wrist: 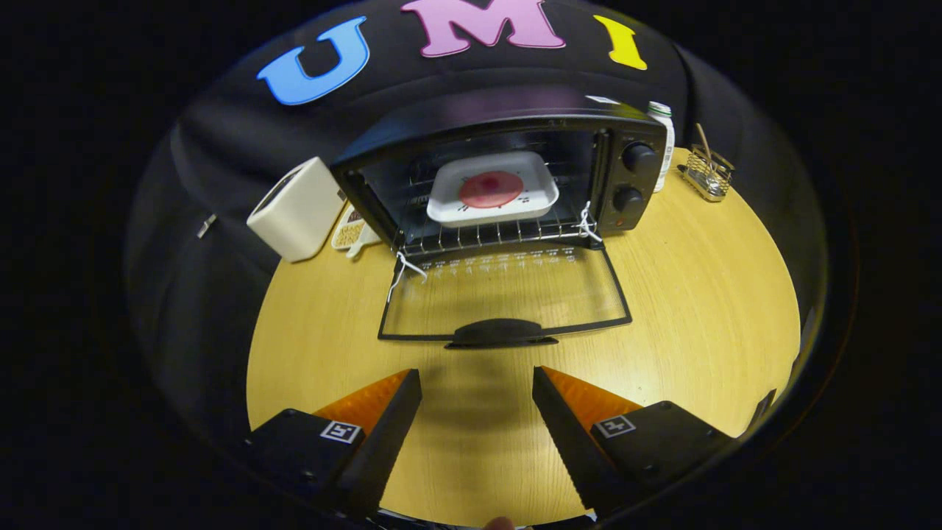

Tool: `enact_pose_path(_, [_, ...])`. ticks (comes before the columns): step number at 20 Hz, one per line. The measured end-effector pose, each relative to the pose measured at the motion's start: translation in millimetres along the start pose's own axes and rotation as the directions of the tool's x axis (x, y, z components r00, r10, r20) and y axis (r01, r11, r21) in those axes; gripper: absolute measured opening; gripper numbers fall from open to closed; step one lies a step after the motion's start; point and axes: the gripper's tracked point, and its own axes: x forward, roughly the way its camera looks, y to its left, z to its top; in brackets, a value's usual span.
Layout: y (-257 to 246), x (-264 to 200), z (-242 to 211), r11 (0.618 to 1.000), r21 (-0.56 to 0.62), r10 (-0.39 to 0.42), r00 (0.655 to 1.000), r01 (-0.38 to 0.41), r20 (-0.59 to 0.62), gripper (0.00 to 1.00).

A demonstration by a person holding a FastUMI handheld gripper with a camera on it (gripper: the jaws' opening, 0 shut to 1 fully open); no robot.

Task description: Open the toaster oven, put the food inside, and close the toaster oven door.

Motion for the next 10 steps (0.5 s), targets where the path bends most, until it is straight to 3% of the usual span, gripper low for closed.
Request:
enact_pose_path(6, [-22.6,38.6,-17.5,0.992,-0.038,-0.119,0.993,0.118,-0.028,0.99])
enact_pose_path(10, [-27.1,55.0,-15.5,0.989,-0.042,-0.146,0.989,0.145,-0.026,0.99])
